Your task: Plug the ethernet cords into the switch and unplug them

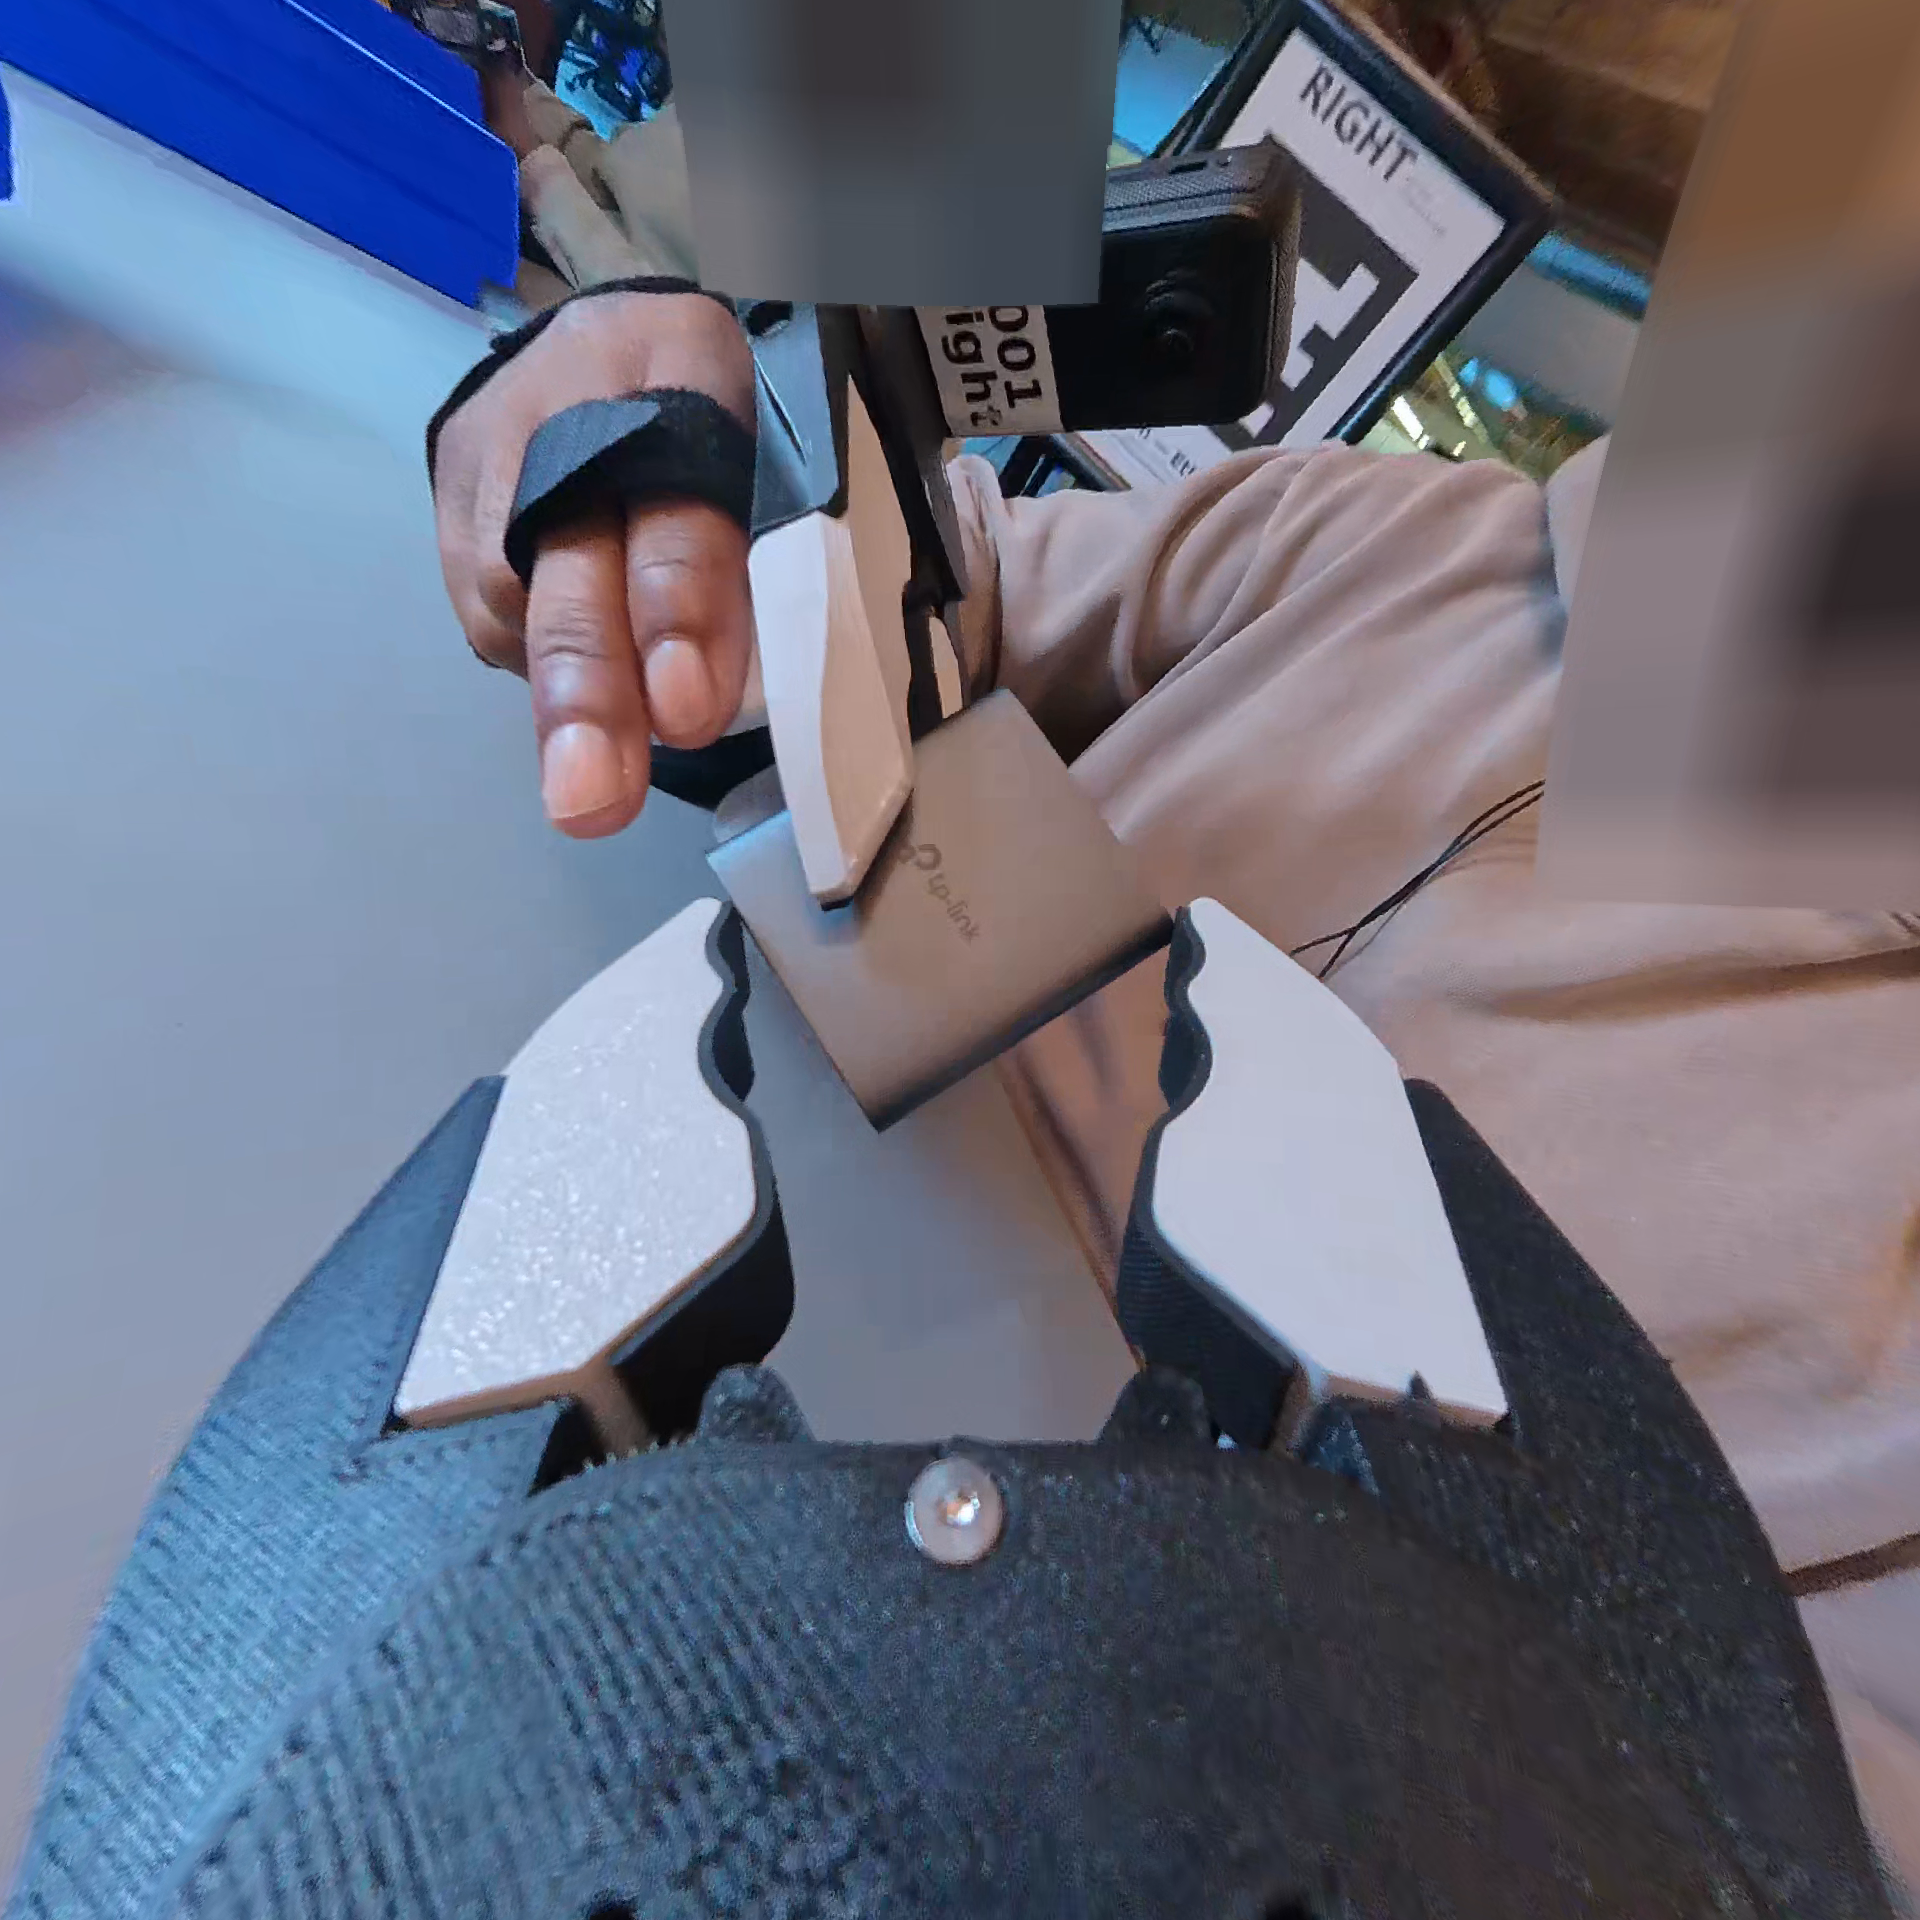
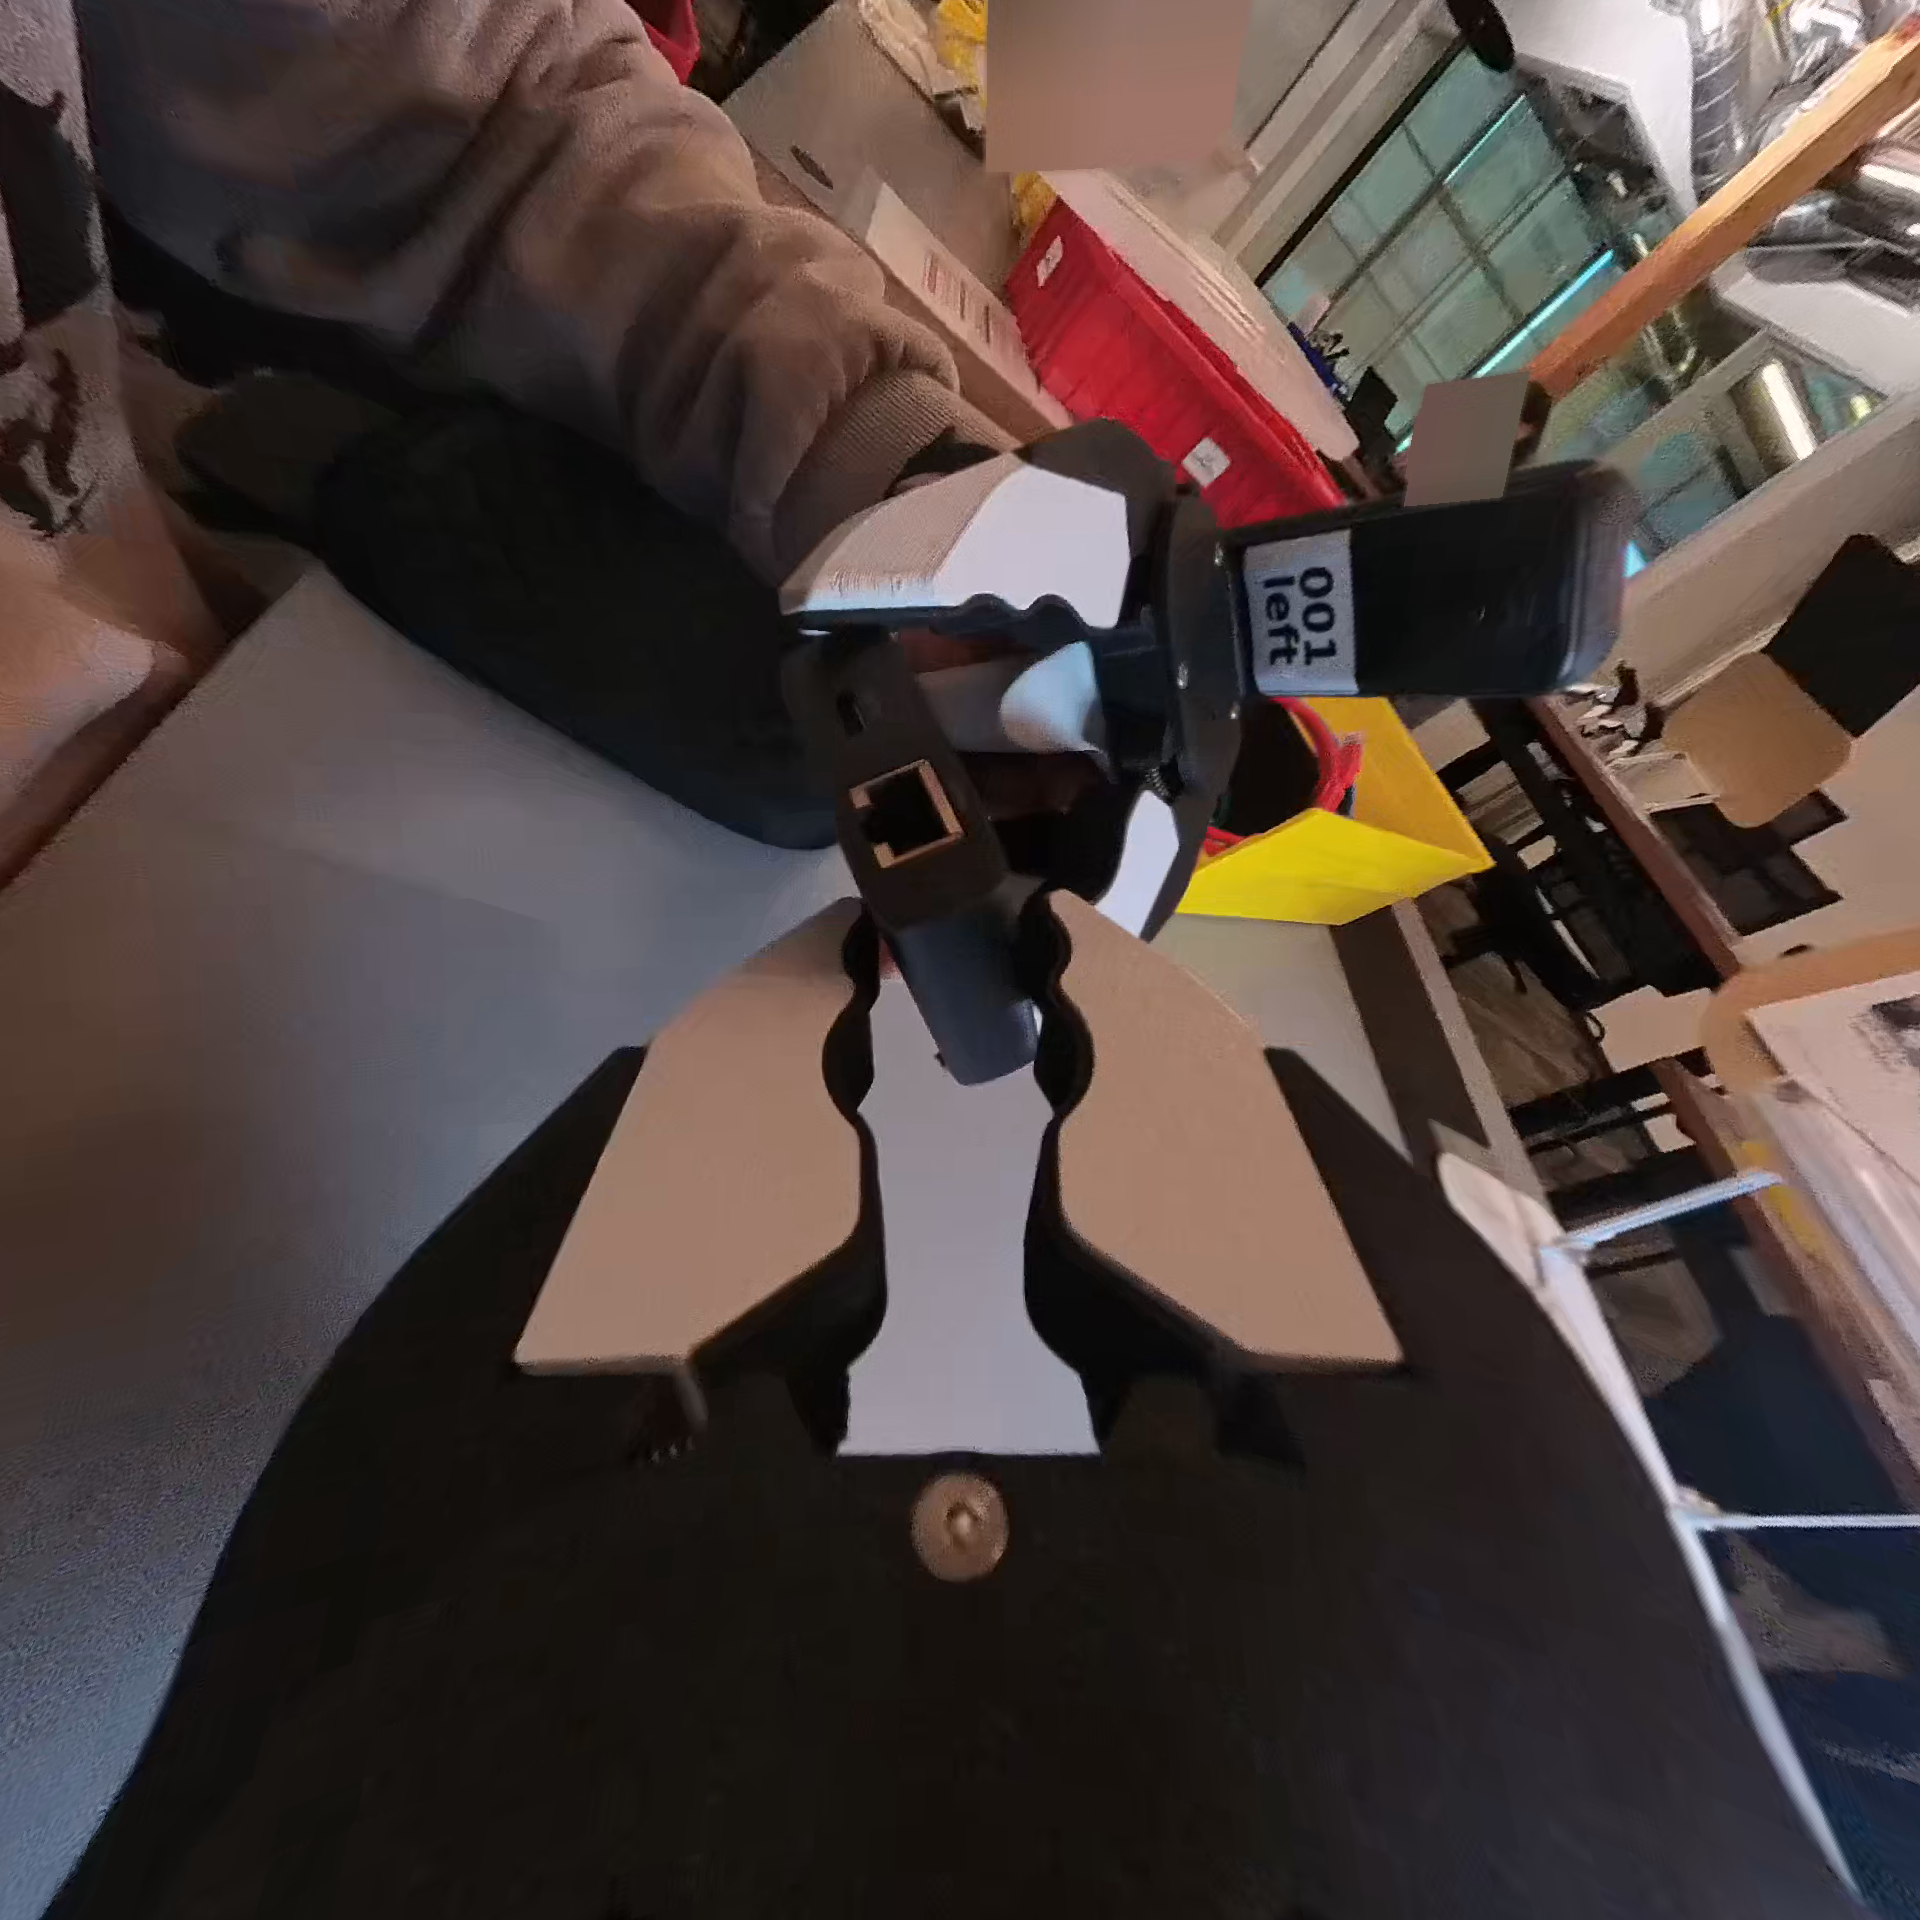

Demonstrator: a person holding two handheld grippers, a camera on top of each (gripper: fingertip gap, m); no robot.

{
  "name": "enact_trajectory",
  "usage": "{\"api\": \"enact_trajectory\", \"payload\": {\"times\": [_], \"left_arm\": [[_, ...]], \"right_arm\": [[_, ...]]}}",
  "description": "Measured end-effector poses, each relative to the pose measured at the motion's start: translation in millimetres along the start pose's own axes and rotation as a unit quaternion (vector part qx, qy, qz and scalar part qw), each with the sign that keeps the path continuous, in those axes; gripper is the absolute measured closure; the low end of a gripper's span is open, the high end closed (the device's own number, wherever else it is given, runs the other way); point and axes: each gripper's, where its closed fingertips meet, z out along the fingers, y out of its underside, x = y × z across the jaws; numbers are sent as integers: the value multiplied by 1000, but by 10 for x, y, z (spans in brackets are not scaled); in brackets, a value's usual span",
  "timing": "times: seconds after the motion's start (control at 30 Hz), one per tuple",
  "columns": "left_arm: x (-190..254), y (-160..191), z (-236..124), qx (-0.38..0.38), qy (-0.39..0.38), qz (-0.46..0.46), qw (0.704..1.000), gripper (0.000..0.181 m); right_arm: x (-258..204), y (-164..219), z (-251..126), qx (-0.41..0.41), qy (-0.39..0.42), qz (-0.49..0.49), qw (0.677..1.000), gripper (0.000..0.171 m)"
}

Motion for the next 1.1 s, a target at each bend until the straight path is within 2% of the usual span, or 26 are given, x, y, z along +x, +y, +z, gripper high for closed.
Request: {"api": "enact_trajectory", "payload": {"times": [0.1, 0.2, 0.3, 0.4, 0.43, 0.53, 0.6, 0.73, 0.83, 0.93, 1.0, 1.1], "left_arm": [[-165, -2, -51, 18, -26, -21, 999, 112], [-345, -90, -247, 27, -122, 53, 991, 124], [-461, -24, -297, -22, -210, 124, 969, 131], [-606, 107, -219, -76, -274, 170, 943, 150], [-600, 109, -188, -78, -277, 190, 939, 161], [-586, 64, -159, -55, -273, 175, 944, 161], [-608, -28, -209, -10, -274, 143, 951, 161], [-665, -254, -412, 126, -244, 31, 961, 161], [-704, -365, -524, 220, -207, -53, 952, 162], [-730, -432, -588, 271, -200, -89, 937, 162], [-726, -479, -610, 302, -197, -105, 927, 162], [-669, -525, -549, 331, -188, -117, 917, 162]], "right_arm": [[-20, 159, 0, -4, -19, 62, 998, 144], [-3, 389, -38, -17, -43, 160, 986, 149], [22, 509, -61, -28, -70, 250, 965, 151], [42, 504, -29, -21, -91, 302, 949, 151], [28, 513, -17, -25, -100, 314, 944, 151], [28, 524, -38, -24, -109, 344, 932, 151], [132, 526, -49, -14, -71, 351, 934, 149], [534, 562, -151, -25, 83, 279, 956, 133], [577, 615, -120, -57, 119, 256, 958, 115], [588, 674, -19, -90, 169, 227, 955, 99], [681, 650, 22, -100, 225, 198, 949, 96], [768, 610, 134, -120, 266, 155, 944, 94]]}}
